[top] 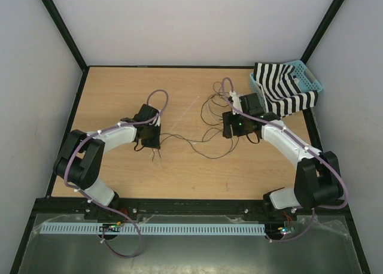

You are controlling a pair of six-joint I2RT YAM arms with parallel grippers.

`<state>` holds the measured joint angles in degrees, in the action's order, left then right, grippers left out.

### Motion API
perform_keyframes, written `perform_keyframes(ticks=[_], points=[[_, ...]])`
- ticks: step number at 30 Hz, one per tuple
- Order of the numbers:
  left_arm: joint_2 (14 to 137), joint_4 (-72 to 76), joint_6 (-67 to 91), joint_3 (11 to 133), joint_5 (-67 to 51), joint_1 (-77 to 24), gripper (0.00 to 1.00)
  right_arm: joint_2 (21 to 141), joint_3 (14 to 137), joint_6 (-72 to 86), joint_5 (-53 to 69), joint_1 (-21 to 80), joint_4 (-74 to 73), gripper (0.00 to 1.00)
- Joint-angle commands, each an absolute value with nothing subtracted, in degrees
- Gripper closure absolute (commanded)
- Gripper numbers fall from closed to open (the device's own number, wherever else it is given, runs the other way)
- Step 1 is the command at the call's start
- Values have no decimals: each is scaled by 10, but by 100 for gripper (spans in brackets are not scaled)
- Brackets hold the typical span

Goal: Zip-tie the wires
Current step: Straighten the cable at the center of the board.

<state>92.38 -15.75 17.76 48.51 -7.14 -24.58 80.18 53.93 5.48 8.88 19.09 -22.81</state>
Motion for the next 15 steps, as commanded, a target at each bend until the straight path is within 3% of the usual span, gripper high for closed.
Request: perform_keyframes(ticks=[1,8,15], points=[[954,-210,173,457,-76,-253,100,793,566,76,154,229,-213,26],[948,-206,174,452,-76,-254,100,844,606,115,167,311,-151,22],[941,-200,176,445,-77,-255,100,947,641,124,149,323,-135,20]])
